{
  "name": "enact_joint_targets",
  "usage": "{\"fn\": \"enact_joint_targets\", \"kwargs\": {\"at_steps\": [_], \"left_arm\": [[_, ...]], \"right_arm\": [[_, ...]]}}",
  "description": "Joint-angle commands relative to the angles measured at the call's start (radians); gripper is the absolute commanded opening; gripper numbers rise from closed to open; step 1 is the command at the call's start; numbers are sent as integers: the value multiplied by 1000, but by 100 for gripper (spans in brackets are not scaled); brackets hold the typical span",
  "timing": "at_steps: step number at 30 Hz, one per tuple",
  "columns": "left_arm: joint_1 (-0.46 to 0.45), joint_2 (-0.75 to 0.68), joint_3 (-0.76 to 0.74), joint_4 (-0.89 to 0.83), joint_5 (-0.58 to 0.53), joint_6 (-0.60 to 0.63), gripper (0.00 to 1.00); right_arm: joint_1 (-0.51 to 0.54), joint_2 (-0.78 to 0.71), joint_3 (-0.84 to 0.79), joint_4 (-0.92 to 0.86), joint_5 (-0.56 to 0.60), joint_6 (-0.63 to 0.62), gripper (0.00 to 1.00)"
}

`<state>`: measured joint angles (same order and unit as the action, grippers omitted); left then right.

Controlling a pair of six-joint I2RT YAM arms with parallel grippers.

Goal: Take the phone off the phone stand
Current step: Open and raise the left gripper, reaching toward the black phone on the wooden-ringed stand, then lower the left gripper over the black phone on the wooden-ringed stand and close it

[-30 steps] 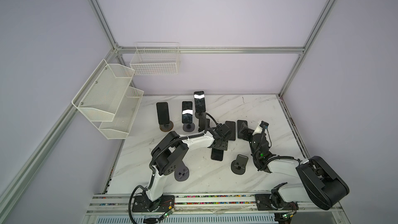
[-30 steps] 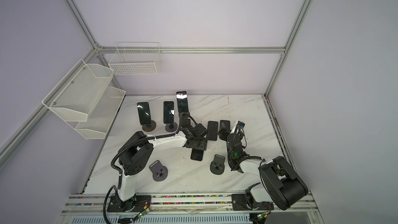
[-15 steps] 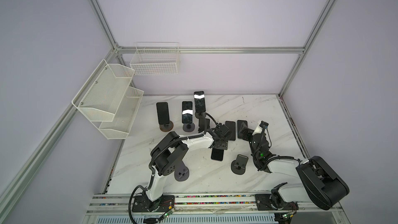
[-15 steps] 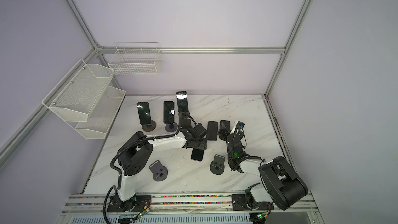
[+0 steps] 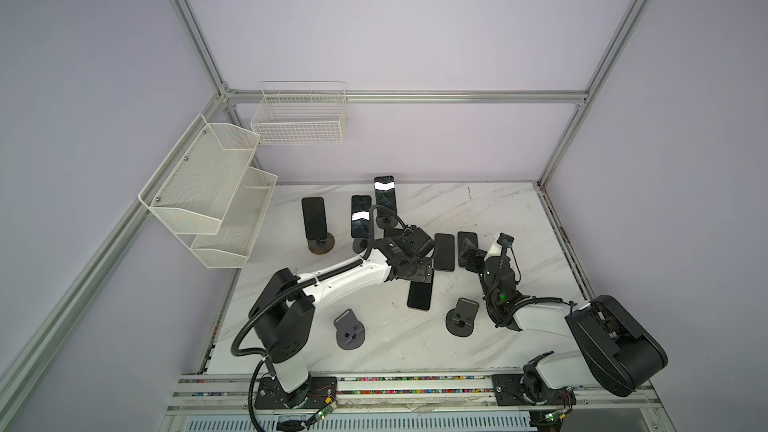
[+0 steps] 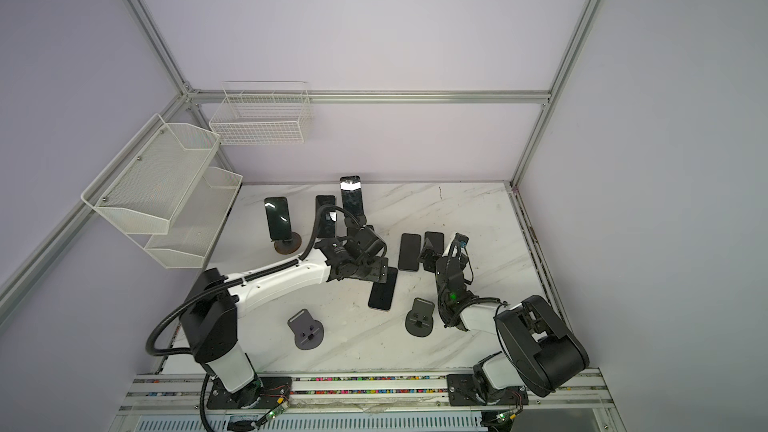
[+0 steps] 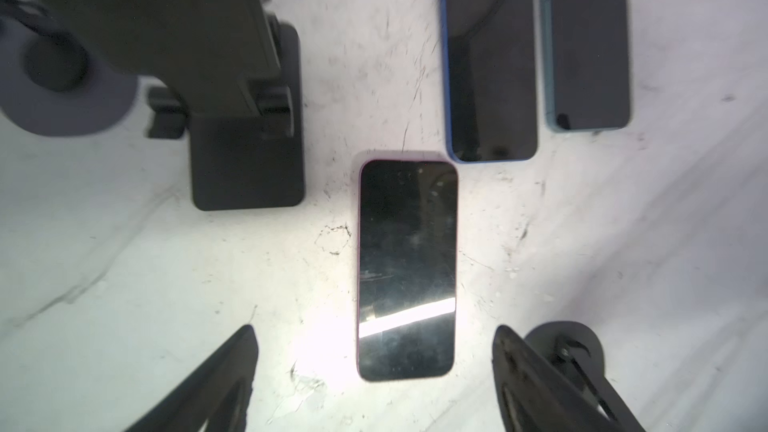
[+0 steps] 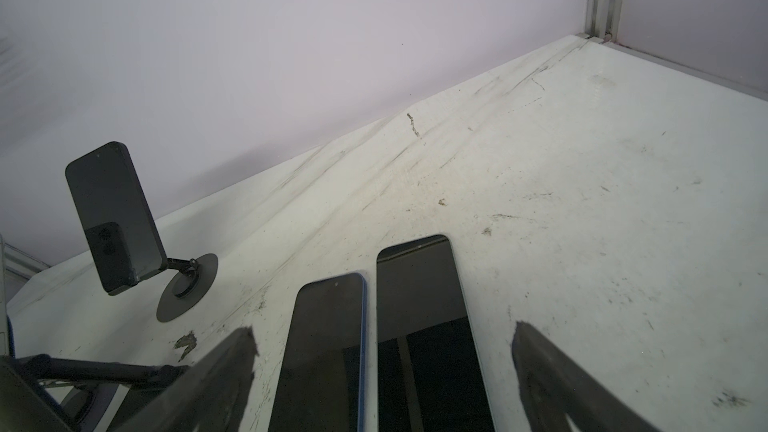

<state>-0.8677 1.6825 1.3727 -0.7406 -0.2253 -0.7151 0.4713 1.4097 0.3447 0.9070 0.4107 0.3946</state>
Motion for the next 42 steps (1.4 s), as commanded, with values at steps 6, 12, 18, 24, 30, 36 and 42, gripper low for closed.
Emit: {"fn": "enact_joint_targets", "kwargs": {"at_steps": [6,12,18,24,30,36,42], "left_arm": [[23,-289,35,-133,-216,76,94],[112,-538,-121,-114,-237,129,99],[248,-663,-173,-62,-174,285,99],[398,-623,-126,-52,-142,369,100],[551,-573,-108,-33,-9,415,100],[676,-448,-23,-19,71,449,100],[782,-336,31,18,168,471,100]], "right_arm": [[1,5,23,27,-117,-65,97],[-9,-114,224,-427,-151,-16,97],[-9,-204,375,-635,-117,-116,97],[-10,-233,267,-515,13,-153,97],[65,-248,164,-336,157,-330,96],[70,-188,141,-224,111,-308,97],[72,-102,191,-217,73,-335,97]]}}
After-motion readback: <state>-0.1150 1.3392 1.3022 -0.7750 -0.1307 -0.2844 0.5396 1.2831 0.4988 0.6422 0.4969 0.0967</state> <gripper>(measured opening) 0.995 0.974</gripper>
